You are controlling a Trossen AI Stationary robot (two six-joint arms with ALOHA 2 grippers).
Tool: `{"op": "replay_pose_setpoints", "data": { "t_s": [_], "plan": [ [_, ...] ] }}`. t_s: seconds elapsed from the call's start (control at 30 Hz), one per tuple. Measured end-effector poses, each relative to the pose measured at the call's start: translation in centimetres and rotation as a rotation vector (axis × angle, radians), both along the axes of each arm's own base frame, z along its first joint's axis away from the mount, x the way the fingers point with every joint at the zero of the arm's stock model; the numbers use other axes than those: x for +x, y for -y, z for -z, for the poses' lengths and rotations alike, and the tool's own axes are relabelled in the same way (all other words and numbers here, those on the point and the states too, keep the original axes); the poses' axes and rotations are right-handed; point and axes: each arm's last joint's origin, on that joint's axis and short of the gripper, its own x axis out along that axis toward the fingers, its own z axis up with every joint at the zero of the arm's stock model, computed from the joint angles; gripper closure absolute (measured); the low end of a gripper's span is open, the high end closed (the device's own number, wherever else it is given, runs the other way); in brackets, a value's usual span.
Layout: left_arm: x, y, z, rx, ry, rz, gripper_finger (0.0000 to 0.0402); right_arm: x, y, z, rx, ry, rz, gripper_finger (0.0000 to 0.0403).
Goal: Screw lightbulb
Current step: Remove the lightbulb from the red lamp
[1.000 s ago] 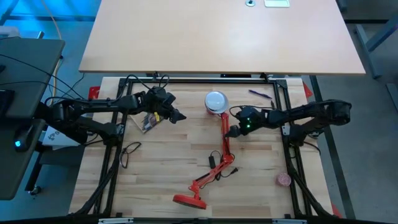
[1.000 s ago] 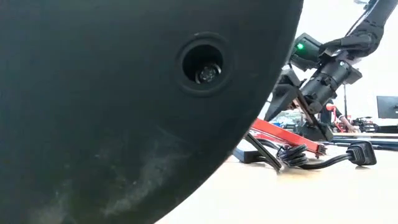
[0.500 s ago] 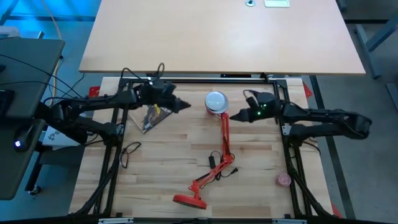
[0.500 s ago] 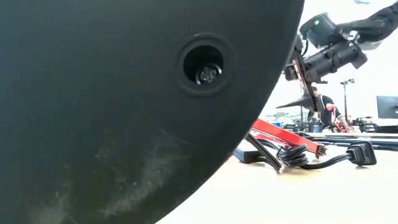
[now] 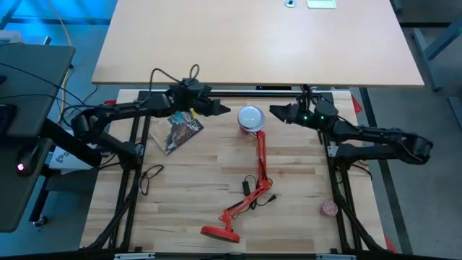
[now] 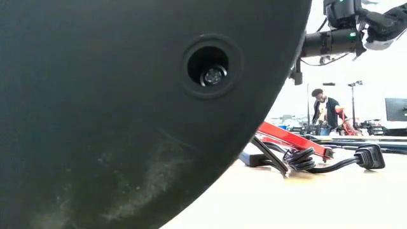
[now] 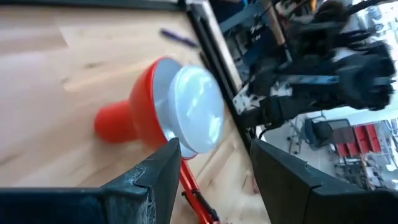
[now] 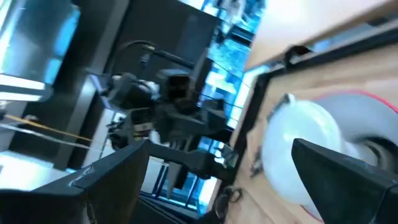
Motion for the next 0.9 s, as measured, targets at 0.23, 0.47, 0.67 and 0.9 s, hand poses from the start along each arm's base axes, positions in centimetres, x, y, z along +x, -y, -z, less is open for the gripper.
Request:
{"op": "replay_pose_setpoints", "data": {
  "t_s": [0.23,0.47,0.67,0.9],
  "plan": [
    [1.8,-0.8,0.0,-0.032,0.009,0.033,0.0218,0.1,-0.3,-0.8,-0.040,0.073,-0.005,0.0013],
    [1.9,-1.1,0.5,-0.119,-0.005,-0.015,0.0218,1.1,-0.2,-0.4,0.043,-0.082,0.008,0.0013],
    [2.8,-1.6,2.4,-0.242,-0.040,-0.063,0.0218,2.6,1.1,0.0,0.151,-0.201,0.008,0.0013],
    [4.0,-2.0,3.6,-0.318,0.003,-0.043,0.0218,4.5,2.2,0.9,0.225,-0.311,-0.002,0.0013]
  ]
}}
